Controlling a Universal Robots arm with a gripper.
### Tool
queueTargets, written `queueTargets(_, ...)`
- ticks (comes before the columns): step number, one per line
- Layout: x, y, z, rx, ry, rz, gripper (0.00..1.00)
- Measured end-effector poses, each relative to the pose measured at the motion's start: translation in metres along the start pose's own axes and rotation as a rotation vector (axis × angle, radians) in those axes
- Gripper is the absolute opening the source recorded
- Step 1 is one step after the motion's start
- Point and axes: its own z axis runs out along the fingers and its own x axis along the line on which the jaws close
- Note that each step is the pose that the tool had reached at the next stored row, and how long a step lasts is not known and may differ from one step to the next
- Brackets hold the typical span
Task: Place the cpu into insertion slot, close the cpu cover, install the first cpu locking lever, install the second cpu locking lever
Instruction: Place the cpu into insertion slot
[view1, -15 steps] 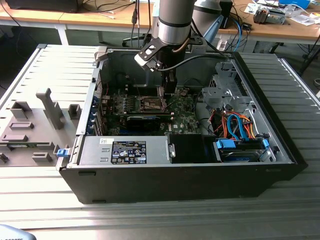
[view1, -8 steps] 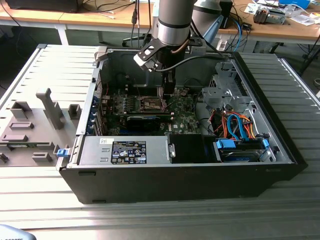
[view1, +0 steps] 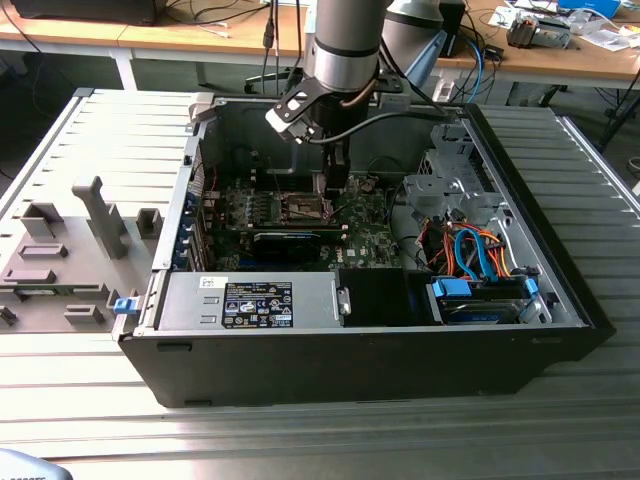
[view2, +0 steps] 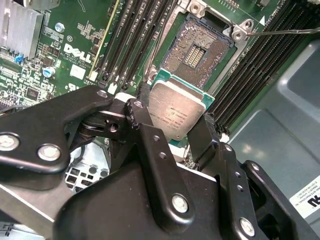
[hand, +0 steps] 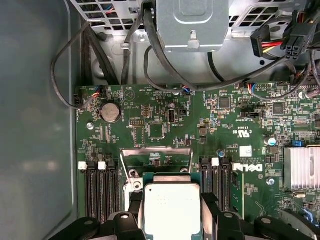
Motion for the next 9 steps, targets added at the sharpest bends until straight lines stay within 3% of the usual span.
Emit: queueTargets(9, -0.0001, -0.0011, 0.0025, 0.0000, -0.0001, 0.000, 0.55)
